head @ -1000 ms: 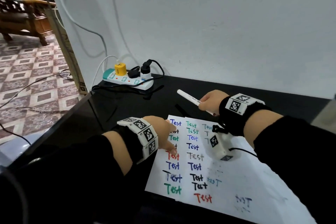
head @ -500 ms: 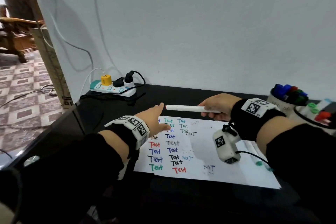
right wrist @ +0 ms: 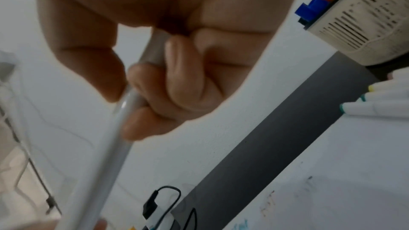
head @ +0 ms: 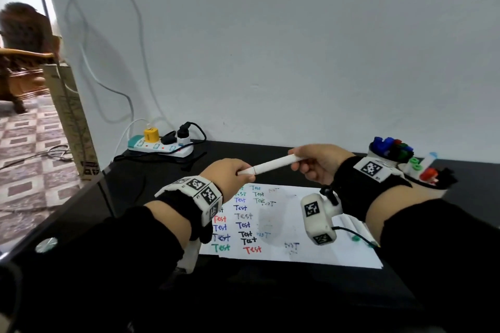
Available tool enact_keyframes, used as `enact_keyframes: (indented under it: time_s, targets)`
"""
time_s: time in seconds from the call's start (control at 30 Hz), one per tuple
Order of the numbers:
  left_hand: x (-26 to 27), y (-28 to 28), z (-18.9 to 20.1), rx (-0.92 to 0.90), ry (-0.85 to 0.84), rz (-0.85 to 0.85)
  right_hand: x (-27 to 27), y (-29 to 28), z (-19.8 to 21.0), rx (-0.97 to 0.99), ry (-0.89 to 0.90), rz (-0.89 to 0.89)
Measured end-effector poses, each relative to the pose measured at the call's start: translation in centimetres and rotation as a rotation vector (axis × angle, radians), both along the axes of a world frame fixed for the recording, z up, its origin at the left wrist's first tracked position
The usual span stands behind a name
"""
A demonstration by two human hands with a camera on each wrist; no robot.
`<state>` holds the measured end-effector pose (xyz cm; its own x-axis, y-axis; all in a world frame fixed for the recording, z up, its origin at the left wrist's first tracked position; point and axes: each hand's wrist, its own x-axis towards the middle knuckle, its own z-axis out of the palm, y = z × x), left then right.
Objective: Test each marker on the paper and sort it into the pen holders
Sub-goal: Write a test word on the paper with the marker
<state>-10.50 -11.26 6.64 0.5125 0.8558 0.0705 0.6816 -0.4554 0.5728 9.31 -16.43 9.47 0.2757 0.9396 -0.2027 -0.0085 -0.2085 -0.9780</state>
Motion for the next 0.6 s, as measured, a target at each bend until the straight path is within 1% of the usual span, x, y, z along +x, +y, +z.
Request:
enact_keyframes:
  time_s: [0.07,0.1,0.17,0.23,0.27,0.43,0.6]
  targets:
    - [0.2,-0.4,-0.1,-0.038,-0.071,0.029,-0.5,0.2,-0.2,0.055,0.104,-0.076]
    - [0.5,-0.6,-0.1,-0.05,-0.106,0.037,-0.8,0.3,-0.5,0.067,0.117,-0.099]
    - [1.0,-1.0,-0.1,-0.062,-0.155,0.032,-1.7,0.3,-1.1,0.06,0.04,-0.094]
    - [1.4,-1.6,0.2,-0.074,-0.162,0.015,-2.6,0.4,-1.7,0.045,-0.064,-0.064]
    - [1.5,-1.8,0.3,-0.081,-0.157,0.01,-2.9,0.4,-1.9,0.049,-0.081,-0.066]
    - [1.3,-2.1,0.7,-0.157,-0.172,-0.01,-3.5,0.7,-2.3,0.137,-0.011,-0.107]
    - [1.1,-1.9,0.9,-0.256,-0.236,-0.046,-3.8,0.5,-2.8,0.194,0.09,-0.11]
